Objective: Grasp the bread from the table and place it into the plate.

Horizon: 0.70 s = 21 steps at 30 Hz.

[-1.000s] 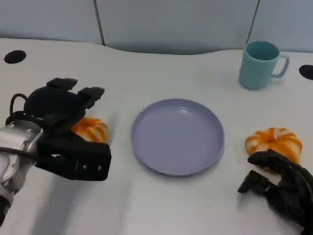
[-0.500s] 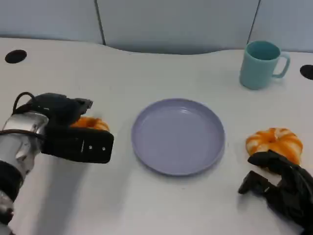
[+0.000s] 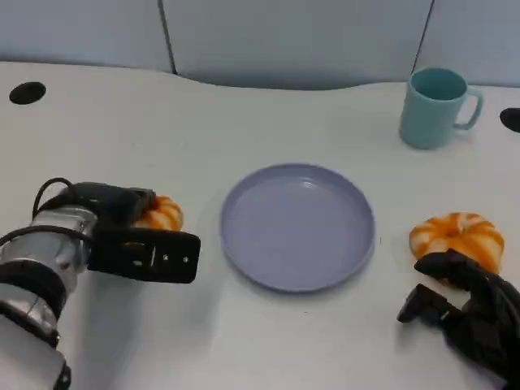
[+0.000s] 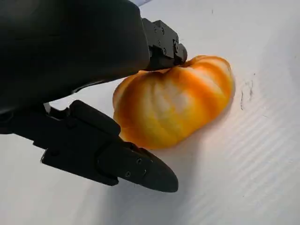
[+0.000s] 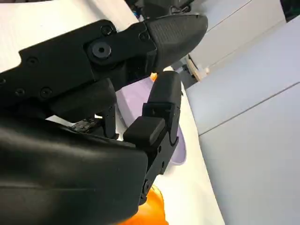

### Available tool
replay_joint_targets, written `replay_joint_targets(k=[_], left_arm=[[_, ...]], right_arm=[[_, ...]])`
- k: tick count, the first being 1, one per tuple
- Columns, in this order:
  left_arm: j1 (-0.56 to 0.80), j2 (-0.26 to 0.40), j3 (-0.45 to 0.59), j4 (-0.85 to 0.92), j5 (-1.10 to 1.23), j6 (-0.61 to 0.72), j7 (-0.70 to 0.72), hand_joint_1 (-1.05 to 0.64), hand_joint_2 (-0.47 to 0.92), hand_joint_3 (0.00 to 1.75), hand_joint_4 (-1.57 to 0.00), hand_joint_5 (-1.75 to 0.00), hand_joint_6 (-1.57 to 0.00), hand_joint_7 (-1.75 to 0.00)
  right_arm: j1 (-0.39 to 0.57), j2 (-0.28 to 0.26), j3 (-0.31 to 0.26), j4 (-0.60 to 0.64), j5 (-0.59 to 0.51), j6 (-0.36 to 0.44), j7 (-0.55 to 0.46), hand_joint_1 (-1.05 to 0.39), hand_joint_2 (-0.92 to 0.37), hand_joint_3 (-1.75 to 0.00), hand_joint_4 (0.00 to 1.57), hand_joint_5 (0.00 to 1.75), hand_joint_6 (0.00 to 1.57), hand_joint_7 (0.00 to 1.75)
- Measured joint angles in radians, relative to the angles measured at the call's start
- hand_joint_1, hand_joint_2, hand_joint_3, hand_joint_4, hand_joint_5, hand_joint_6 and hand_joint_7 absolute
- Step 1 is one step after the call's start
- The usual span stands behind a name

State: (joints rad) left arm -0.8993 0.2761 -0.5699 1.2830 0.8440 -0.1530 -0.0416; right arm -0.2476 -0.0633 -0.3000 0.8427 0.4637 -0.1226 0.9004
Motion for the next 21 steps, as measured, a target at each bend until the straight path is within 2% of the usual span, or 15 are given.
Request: replay_joint_targets(k=[13, 17, 19, 21], left_arm=[[-0.013, -0.062, -0.041, 0.064, -0.008, 0.072, 0.087, -0.65, 0.82, 0.00, -0.02, -0.01, -0.07, -0.02], [-0.004, -0.072, -0.045, 0.069, -0.008, 0.073, 0.158, -0.47, 0.82, 0.00, -0.16, -0.08, -0.22, -0.06], [0.006, -0.074, -0.046, 0.069, -0.009, 0.071, 0.204, -0.36, 0.82, 0.00, -0.29, -0.10, -0.39, -0.05], [0.014, -0.076, -0.051, 0.071, -0.008, 0.058, 0.250, -0.33, 0.87, 0.01, -0.49, -0.12, -0.63, -0.05]], right_arm=[[0.034, -0.006, -0.001, -0.038, 0.008, 0.018, 0.004, -0.44, -0.92, -0.09, 0.69, 1.29, 0.77, 0.82], [0.047, -0.006, -0.001, -0.050, 0.013, 0.017, 0.014, -0.43, -0.92, -0.11, 0.69, 1.29, 0.77, 0.81], [0.058, -0.008, -0.002, -0.058, 0.017, 0.017, 0.016, -0.43, -0.92, -0.11, 0.70, 1.27, 0.78, 0.80], [0.066, -0.008, -0.003, -0.066, 0.019, 0.020, 0.013, -0.42, -0.92, -0.12, 0.70, 1.26, 0.77, 0.80]])
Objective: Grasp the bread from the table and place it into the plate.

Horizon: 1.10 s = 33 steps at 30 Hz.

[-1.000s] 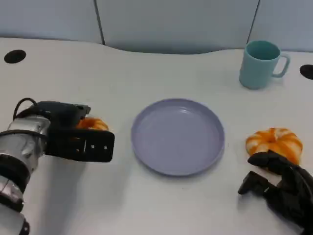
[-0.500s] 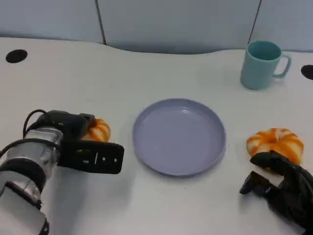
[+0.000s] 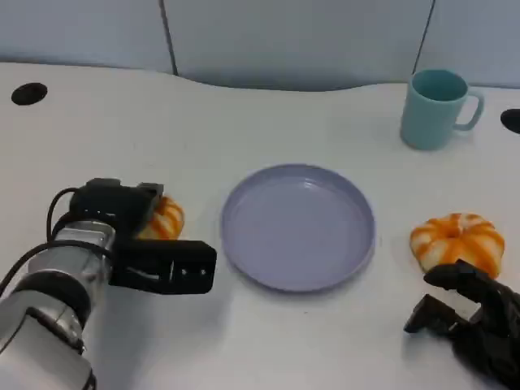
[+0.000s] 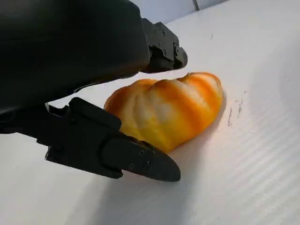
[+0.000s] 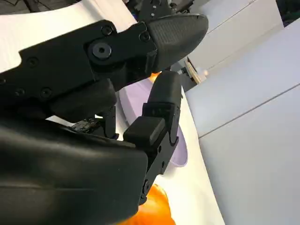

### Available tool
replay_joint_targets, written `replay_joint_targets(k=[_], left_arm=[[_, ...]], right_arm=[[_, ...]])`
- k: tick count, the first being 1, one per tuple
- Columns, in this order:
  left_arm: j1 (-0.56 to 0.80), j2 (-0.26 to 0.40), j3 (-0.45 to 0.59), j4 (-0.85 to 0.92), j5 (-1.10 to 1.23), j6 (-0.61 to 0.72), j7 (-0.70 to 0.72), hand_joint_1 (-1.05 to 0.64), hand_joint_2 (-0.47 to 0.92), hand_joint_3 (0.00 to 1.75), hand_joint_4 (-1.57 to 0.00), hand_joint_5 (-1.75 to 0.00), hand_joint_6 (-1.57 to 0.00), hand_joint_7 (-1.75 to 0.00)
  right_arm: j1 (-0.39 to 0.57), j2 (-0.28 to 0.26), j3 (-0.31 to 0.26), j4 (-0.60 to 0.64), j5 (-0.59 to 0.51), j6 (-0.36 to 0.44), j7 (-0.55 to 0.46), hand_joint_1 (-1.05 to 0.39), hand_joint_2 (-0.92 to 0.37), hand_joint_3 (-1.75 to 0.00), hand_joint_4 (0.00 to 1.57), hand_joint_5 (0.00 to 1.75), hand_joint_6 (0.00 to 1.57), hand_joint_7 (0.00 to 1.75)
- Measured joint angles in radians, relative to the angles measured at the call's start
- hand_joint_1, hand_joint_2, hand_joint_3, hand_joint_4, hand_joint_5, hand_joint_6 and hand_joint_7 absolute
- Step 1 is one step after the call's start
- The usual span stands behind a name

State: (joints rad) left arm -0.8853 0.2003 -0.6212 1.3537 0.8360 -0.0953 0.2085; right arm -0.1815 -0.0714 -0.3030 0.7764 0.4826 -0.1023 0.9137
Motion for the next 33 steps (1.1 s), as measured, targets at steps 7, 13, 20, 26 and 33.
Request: replay_joint_targets(k=[7, 13, 20, 26, 33], left_arm=[[0.030, 0.003, -0.026, 0.000, 0.003, -0.039, 0.115, -0.38, 0.92, 0.09, -0.68, -1.23, -1.02, -0.06], [0.039, 0.009, -0.050, 0.000, 0.008, -0.047, 0.208, -0.37, 0.92, 0.20, -0.67, -1.74, -1.13, -0.10], [0.039, 0.010, -0.054, 0.000, 0.006, -0.048, 0.213, -0.37, 0.92, 0.20, -0.67, -1.75, -1.12, -0.10], [0.050, 0.019, 0.006, -0.005, -0.051, -0.101, 0.272, -0.24, 0.92, 0.34, -0.76, -1.75, -0.70, -1.24], [0.067, 0.064, 0.133, -0.018, -0.156, -0.217, 0.372, -0.17, 0.87, 0.39, -0.81, -1.75, -0.64, -1.63]], right_arm=[[0.015, 0.000, 0.000, -0.021, 0.015, 0.017, 0.002, -0.42, -0.92, -0.14, 0.68, 1.31, 0.75, 0.82], [0.019, -0.001, 0.007, -0.026, 0.012, 0.014, 0.002, -0.44, -0.92, -0.16, 0.66, 1.35, 0.71, 0.89], [0.020, -0.001, 0.008, -0.028, 0.012, 0.014, 0.000, -0.44, -0.92, -0.15, 0.66, 1.35, 0.70, 0.91], [0.019, -0.002, 0.010, -0.028, 0.012, 0.014, -0.001, -0.44, -0.92, -0.14, 0.66, 1.34, 0.70, 0.90], [0.012, -0.002, 0.016, -0.027, 0.005, 0.012, -0.011, -0.46, -0.92, -0.12, 0.66, 1.36, 0.71, 0.89]])
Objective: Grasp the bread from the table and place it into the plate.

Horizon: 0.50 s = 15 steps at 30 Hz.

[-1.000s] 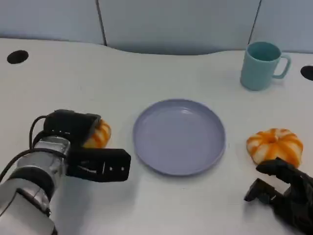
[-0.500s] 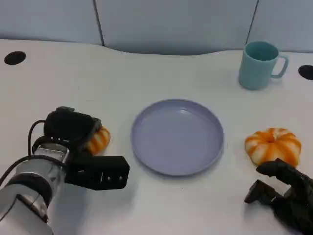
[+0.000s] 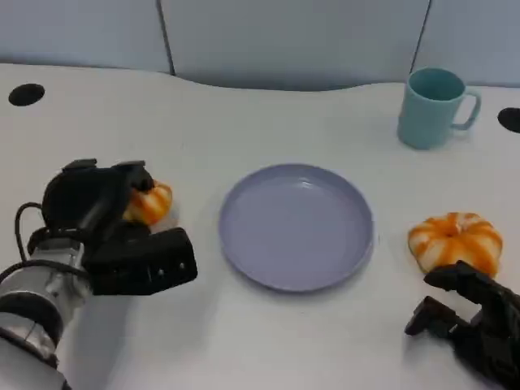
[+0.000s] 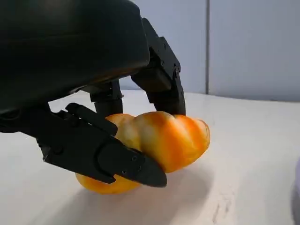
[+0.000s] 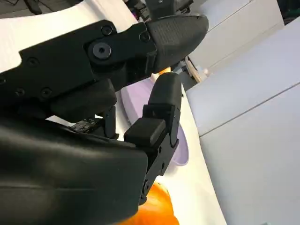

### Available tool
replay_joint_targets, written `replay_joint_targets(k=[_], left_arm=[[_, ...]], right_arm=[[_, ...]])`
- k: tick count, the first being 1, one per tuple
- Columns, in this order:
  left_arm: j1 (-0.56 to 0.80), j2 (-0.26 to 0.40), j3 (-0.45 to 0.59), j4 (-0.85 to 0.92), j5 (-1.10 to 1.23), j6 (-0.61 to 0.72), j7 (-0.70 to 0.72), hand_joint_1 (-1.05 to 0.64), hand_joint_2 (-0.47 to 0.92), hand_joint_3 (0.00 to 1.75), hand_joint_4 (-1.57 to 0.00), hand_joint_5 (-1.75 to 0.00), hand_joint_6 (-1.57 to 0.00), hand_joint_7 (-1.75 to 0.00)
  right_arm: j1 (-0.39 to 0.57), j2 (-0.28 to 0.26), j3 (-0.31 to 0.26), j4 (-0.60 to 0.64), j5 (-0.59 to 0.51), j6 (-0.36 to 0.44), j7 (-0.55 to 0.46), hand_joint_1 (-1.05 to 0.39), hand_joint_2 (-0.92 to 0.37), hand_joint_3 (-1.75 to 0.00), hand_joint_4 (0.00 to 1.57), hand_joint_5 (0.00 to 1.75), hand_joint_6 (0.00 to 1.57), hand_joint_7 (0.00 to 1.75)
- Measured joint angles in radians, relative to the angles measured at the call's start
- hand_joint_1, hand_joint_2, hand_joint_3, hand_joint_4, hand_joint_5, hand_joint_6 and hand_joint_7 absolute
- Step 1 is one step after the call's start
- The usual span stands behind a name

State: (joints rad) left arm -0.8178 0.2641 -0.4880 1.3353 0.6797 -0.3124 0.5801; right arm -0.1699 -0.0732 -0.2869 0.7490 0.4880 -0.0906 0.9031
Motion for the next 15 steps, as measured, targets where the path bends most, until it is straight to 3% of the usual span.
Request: replay_joint_targets(k=[5, 7, 10, 12, 15], left_arm=[[-0.022, 0.005, 0.015, -0.014, -0.001, -0.062, 0.029, -0.15, 0.85, 0.41, -0.82, -1.75, -0.63, -1.70], [-0.032, 0.005, 0.016, -0.019, -0.001, -0.070, 0.031, -0.12, 0.72, 0.51, -0.84, -1.75, -0.72, -1.54], [-0.046, 0.004, 0.014, -0.041, 0.002, -0.091, 0.031, -0.11, 0.66, 0.57, -0.85, -1.75, -0.77, -1.43], [-0.062, 0.002, 0.009, -0.050, 0.008, -0.100, 0.031, -0.12, 0.62, 0.59, -0.85, -1.75, -0.73, -1.54], [-0.083, -0.004, -0.009, -0.069, 0.024, -0.139, 0.035, -0.13, 0.61, 0.60, -0.85, -1.75, -0.71, -1.58]], right_arm=[[-0.005, 0.000, 0.004, 0.000, -0.006, 0.000, -0.005, -0.46, -0.92, -0.12, 0.65, 1.37, 0.71, 0.88], [-0.005, 0.000, 0.005, 0.001, -0.007, 0.000, -0.005, -0.46, -0.92, -0.12, 0.65, 1.38, 0.71, 0.88], [-0.007, 0.000, 0.005, 0.003, -0.008, 0.001, -0.006, -0.45, -0.92, -0.12, 0.65, 1.38, 0.71, 0.87], [-0.010, 0.000, 0.007, 0.005, -0.009, 0.002, -0.008, -0.46, -0.92, -0.12, 0.65, 1.38, 0.71, 0.87], [-0.012, 0.000, 0.009, 0.005, -0.012, 0.003, -0.012, -0.46, -0.92, -0.12, 0.65, 1.38, 0.72, 0.87]])
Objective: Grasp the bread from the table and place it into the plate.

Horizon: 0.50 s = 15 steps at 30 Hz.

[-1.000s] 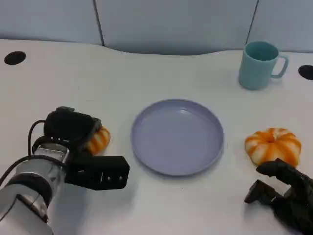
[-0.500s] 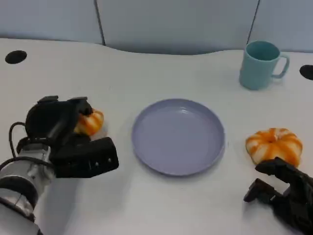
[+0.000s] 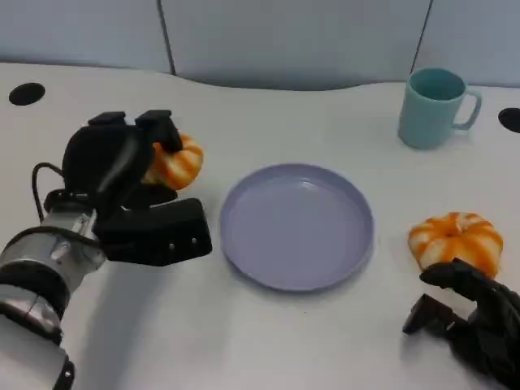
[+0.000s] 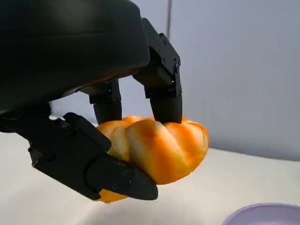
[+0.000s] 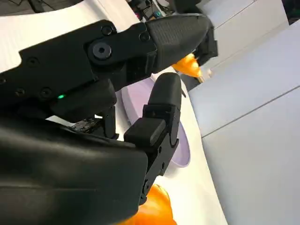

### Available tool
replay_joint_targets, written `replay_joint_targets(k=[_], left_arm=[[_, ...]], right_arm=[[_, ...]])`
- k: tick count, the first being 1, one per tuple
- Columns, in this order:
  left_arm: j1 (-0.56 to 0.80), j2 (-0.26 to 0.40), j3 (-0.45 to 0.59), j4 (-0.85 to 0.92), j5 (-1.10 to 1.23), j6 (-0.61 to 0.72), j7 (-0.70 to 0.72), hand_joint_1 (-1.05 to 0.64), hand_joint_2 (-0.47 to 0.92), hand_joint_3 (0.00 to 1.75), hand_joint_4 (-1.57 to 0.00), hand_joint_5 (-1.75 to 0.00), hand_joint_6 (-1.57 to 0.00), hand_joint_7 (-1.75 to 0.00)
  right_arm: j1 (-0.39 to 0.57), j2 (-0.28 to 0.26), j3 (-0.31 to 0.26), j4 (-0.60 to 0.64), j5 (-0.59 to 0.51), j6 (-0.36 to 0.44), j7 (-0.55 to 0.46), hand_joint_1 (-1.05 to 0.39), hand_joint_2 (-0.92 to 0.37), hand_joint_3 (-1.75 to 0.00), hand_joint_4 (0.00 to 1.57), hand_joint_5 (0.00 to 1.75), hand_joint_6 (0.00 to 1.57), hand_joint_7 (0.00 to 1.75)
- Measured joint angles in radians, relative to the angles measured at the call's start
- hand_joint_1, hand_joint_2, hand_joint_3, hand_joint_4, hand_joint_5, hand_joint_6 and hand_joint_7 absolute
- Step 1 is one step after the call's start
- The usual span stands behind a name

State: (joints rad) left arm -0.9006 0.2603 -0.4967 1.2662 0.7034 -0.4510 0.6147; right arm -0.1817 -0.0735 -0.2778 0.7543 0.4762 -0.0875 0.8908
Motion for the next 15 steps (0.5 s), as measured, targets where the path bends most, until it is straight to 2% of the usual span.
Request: replay_joint_targets(k=[2, 3, 5, 7, 10, 15], left_arm=[[-0.003, -0.009, -0.005, -0.007, 0.012, -0.013, 0.008, -0.13, 0.61, 0.60, -0.85, -1.75, -0.71, -1.58], [-0.004, -0.013, -0.006, -0.007, 0.016, -0.016, 0.009, -0.11, 0.47, 0.89, -0.87, -1.75, -0.68, -1.68], [-0.007, -0.032, -0.007, -0.006, 0.015, -0.046, 0.008, -0.08, 0.34, 1.14, -0.89, -1.75, -0.67, -1.73], [-0.016, -0.070, -0.007, -0.007, 0.014, -0.101, 0.006, -0.08, 0.29, 1.22, -0.89, -1.75, -0.67, -1.74], [-0.031, -0.116, -0.011, -0.010, 0.016, -0.145, 0.003, -0.10, 0.30, 1.34, -0.91, -1.75, -0.70, -1.75], [-0.060, -0.167, -0.032, -0.013, 0.021, -0.178, -0.026, -0.11, 0.32, 1.37, -0.96, -1.75, -0.75, -1.75]], right_arm=[[-0.003, 0.000, 0.002, 0.000, -0.003, 0.002, -0.001, -0.46, -0.92, -0.12, 0.65, 1.38, 0.72, 0.87], [-0.003, 0.000, 0.003, 0.000, -0.003, 0.002, -0.001, -0.44, -0.92, -0.14, 0.65, 1.39, 0.72, 0.88], [-0.003, 0.000, 0.003, 0.002, -0.003, 0.000, -0.001, -0.44, -0.92, -0.16, 0.65, 1.39, 0.72, 0.88], [-0.008, -0.001, 0.002, 0.005, -0.004, -0.002, -0.003, -0.43, -0.92, -0.17, 0.65, 1.39, 0.72, 0.89], [-0.013, 0.005, 0.006, 0.007, -0.007, -0.002, -0.003, -0.44, -0.92, -0.14, 0.65, 1.40, 0.72, 0.89], [-0.012, 0.005, 0.006, 0.007, -0.006, -0.001, -0.003, -0.42, -0.92, -0.14, 0.66, 1.40, 0.72, 0.89]])
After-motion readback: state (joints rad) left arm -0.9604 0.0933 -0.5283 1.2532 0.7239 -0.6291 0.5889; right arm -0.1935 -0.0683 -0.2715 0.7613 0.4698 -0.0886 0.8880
